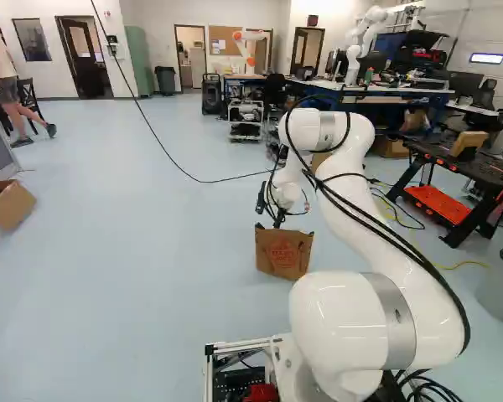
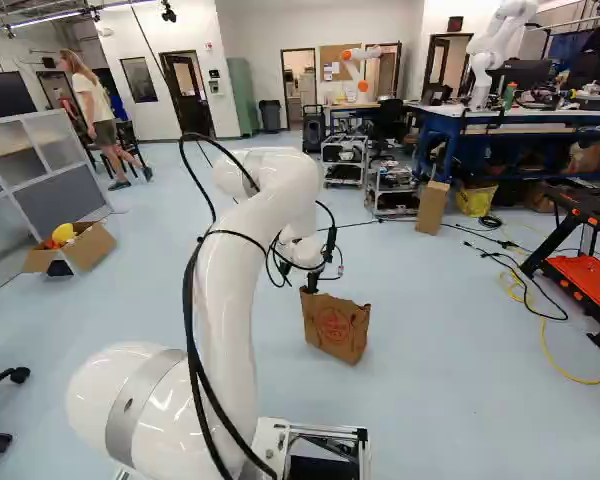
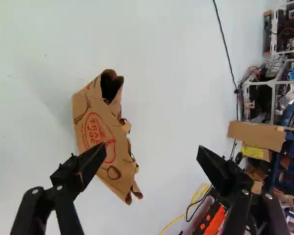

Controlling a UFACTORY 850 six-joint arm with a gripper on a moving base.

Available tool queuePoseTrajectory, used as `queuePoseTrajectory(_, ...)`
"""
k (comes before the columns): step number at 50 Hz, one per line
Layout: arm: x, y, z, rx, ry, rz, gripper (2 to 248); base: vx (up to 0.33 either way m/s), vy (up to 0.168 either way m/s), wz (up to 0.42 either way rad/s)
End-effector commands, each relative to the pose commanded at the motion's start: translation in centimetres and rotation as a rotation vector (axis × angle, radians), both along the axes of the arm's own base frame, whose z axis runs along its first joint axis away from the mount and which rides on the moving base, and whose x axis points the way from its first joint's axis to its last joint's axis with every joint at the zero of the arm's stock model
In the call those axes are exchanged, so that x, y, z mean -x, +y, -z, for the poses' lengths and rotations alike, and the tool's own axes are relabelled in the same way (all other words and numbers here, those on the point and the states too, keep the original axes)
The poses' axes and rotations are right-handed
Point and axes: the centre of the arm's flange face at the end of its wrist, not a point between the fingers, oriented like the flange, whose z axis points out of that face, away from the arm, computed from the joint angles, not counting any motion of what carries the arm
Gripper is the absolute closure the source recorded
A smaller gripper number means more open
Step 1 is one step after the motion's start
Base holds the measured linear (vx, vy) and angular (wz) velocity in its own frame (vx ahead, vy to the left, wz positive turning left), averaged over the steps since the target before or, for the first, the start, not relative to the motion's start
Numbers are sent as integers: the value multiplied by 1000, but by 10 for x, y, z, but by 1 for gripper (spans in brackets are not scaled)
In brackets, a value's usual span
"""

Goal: Pick up the grocery bag from the ground

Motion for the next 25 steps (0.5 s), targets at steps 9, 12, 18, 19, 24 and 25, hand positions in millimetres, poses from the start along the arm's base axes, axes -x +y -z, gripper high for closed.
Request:
queuePoseTrajectory(9, -8, -10, 18, -11, 48, 20, 3, 0, 0, 0)
queuePoseTrajectory(12, -11, -13, 25, -15, 63, 27, 3, 0, 0, 0)
queuePoseTrajectory(18, -16, -19, 37, -23, 94, 40, 3, 0, 0, 0)
queuePoseTrajectory(19, -17, -20, 39, -24, 99, 42, 3, 0, 0, 0)
queuePoseTrajectory(24, -21, -26, 49, -32, 124, 53, 3, 0, 0, 0)
queuePoseTrajectory(25, -22, -27, 51, -33, 128, 55, 3, 0, 0, 0)
